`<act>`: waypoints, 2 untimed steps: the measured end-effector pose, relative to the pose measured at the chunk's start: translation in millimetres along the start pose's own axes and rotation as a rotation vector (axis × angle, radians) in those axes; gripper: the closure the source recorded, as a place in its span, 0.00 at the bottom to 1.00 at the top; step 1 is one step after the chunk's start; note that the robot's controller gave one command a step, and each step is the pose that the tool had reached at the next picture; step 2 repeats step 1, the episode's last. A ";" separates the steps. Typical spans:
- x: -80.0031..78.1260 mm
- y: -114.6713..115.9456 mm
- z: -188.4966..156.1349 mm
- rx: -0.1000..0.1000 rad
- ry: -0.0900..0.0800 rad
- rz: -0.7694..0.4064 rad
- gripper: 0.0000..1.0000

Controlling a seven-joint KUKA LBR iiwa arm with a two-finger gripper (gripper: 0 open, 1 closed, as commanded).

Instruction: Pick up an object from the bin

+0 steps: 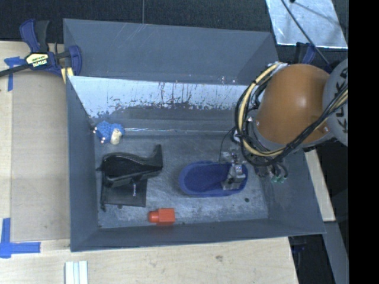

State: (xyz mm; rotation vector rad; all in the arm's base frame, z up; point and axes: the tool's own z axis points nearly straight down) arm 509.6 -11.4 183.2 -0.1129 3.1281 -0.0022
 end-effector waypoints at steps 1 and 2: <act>-21.9 -13.7 -93.7 0.000 -0.002 0.022 1.00; -21.9 -13.7 -93.7 0.000 -0.002 0.022 1.00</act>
Offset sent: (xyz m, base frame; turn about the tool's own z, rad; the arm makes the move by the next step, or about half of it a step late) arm 0.0189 -0.0110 0.0887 0.0185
